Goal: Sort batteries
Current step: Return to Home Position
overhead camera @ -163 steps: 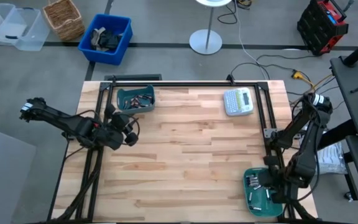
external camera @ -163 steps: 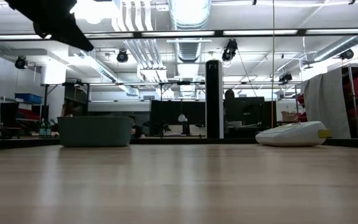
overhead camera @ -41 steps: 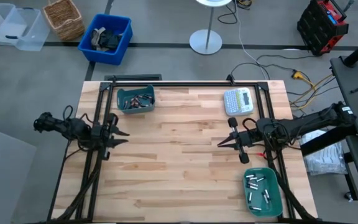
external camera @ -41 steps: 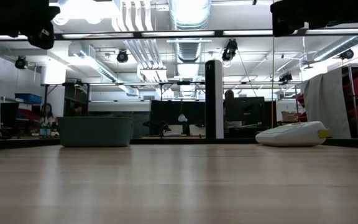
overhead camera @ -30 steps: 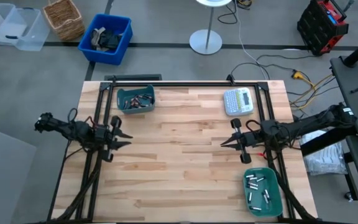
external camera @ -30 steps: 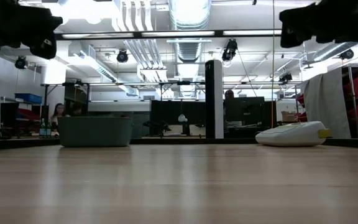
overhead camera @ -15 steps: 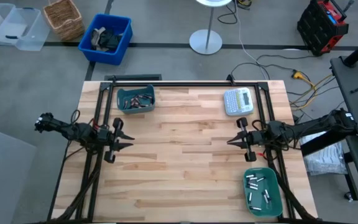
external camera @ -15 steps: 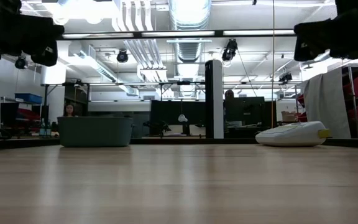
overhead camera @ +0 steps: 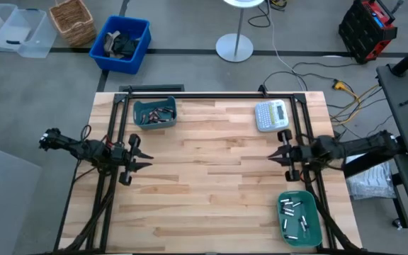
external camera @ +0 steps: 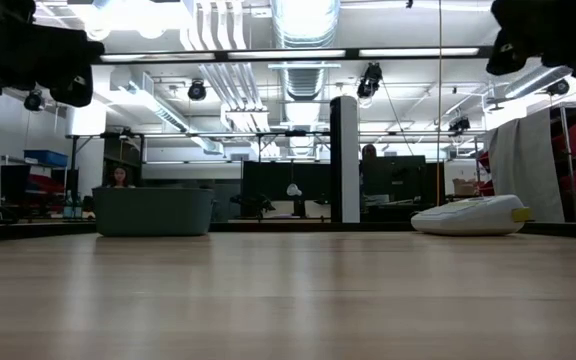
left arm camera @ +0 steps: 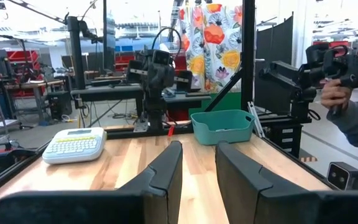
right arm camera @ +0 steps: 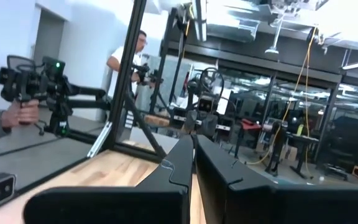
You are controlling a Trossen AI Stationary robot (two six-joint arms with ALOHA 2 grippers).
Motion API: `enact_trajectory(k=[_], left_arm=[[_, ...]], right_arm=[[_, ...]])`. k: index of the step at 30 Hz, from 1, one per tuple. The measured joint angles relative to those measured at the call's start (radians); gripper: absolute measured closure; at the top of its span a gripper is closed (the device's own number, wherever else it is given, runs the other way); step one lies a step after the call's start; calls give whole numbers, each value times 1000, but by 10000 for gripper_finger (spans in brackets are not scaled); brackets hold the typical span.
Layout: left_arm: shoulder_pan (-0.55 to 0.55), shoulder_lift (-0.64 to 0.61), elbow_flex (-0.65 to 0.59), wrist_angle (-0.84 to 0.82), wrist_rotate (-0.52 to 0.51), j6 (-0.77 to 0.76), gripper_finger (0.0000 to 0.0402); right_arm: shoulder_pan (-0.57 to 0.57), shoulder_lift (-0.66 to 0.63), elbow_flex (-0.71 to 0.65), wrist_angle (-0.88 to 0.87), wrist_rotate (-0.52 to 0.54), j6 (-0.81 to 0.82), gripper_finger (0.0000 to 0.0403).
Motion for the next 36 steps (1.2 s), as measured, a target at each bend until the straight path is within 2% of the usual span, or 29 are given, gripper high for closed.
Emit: enact_trajectory(k=[10,15,21,36], left_arm=[[0,0,1,-1,0,-1,324],[0,2,2,-3,0,-1,324],[0,4,2,-10,0,-1,324],[0,13,2,-9,0,-1,324]], right_arm=[[0,-283,-1,-332,-5,7,390],[0,-264,-1,-469,-6,-31,390],[0,-262,-1,-505,37,-48,390],[0,-254,-1,-509,39,185,390]])
